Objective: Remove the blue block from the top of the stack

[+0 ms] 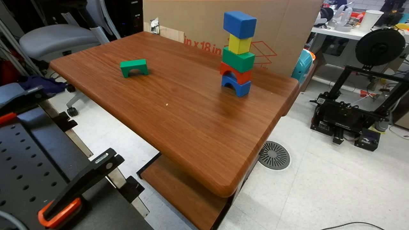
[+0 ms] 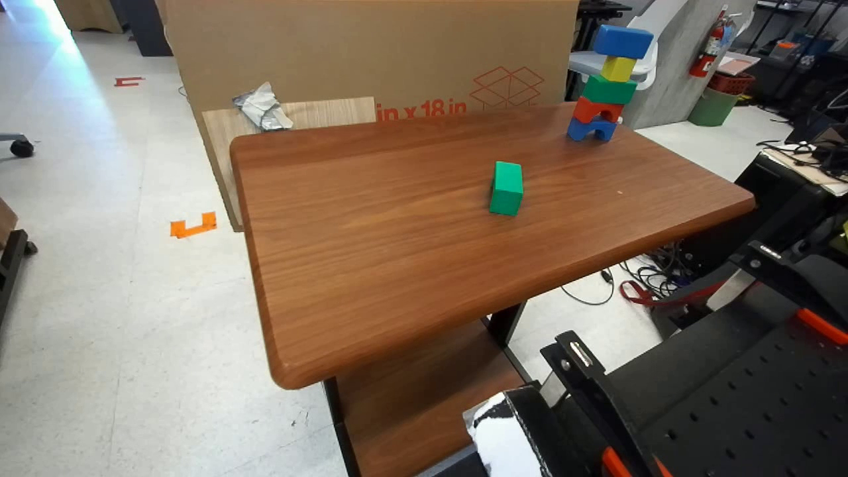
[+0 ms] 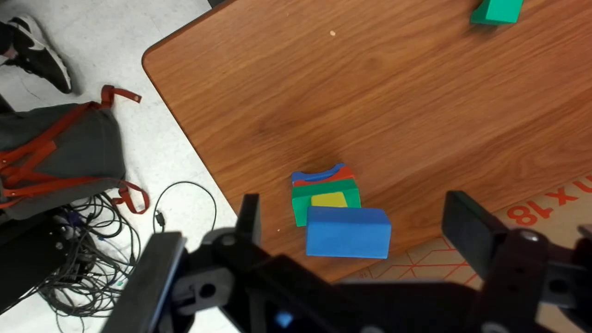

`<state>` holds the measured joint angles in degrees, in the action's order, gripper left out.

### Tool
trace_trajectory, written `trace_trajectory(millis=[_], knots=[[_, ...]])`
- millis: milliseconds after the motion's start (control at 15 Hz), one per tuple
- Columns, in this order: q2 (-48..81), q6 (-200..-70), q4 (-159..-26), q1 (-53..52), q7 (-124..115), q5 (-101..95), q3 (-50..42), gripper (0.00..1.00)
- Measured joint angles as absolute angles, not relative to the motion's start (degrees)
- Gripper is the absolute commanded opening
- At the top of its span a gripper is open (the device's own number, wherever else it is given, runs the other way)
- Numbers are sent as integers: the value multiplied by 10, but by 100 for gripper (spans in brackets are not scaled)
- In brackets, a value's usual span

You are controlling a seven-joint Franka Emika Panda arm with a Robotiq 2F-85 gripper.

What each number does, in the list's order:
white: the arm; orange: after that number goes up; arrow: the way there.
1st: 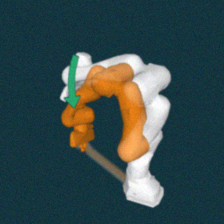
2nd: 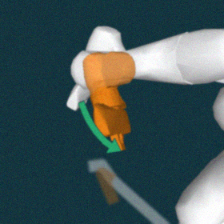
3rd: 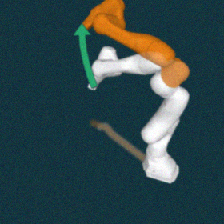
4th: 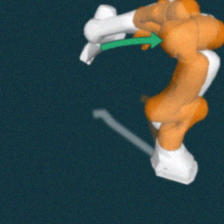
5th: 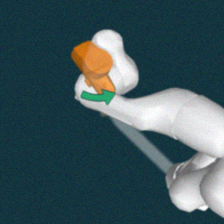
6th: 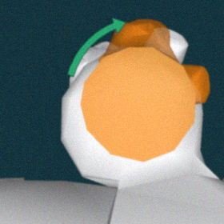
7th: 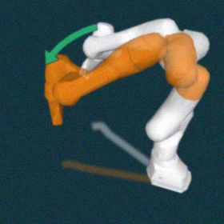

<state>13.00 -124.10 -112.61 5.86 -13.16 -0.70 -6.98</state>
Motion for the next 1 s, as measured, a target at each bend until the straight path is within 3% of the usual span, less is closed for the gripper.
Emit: trace_trajectory(millis=[1000], knots=[[214, -1262, -1063, 58, -132, -7, -68, 100]])
